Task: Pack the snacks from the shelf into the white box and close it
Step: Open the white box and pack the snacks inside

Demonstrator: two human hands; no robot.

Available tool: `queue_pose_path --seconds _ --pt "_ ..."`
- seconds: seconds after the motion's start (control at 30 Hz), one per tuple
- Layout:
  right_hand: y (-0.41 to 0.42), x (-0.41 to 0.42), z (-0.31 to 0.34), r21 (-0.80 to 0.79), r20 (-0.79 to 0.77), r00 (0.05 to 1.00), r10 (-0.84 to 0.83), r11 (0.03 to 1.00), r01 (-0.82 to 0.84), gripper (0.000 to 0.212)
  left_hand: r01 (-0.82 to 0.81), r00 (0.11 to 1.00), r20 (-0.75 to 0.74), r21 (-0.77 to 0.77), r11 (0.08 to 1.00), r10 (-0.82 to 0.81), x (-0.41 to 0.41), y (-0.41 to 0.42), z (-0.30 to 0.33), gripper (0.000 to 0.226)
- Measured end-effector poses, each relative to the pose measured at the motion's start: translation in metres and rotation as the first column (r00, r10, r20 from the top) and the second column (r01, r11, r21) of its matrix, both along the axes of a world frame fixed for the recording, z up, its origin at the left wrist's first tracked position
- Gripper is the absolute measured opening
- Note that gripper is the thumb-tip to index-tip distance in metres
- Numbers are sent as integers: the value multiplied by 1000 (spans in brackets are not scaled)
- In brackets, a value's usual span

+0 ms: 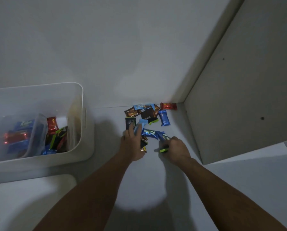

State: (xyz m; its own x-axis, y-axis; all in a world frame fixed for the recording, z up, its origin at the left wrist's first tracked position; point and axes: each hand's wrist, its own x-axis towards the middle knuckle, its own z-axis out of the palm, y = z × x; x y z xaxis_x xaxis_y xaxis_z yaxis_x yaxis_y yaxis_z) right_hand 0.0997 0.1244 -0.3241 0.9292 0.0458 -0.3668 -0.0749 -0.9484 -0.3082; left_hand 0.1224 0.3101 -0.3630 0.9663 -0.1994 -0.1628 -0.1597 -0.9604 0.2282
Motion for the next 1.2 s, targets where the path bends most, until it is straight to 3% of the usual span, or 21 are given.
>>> queue_pose_path --seconds 0.1,0.2,0.43,0.63,0.83,0.97,1.2 --pt "-2 -2 6 28 -3 999 -36 999 36 21 18 1000 7 -14 1000 -18 -6 2 0 96" --pt "-2 -3 11 41 -2 998 -65 997 65 22 33 995 96 -103 994 -23 -14 8 0 76" --pt "8 -6 30 75 15 993 -113 991 112 24 7 994 106 -339 941 31 -24 23 4 44" --pt "22 1 63 155 49 989 -139 979 130 21 -111 993 -17 -433 894 115 -23 30 57 40" --pt "49 21 121 212 134 989 -69 977 39 19 -110 987 48 -506 856 155 -18 49 128 43" --pt "78 33 159 307 142 989 -41 952 -5 16 -83 981 96 -575 814 168 -16 73 181 30" --pt "149 46 206 339 237 971 37 933 -118 20 -182 946 123 -564 806 299 -14 150 222 26"
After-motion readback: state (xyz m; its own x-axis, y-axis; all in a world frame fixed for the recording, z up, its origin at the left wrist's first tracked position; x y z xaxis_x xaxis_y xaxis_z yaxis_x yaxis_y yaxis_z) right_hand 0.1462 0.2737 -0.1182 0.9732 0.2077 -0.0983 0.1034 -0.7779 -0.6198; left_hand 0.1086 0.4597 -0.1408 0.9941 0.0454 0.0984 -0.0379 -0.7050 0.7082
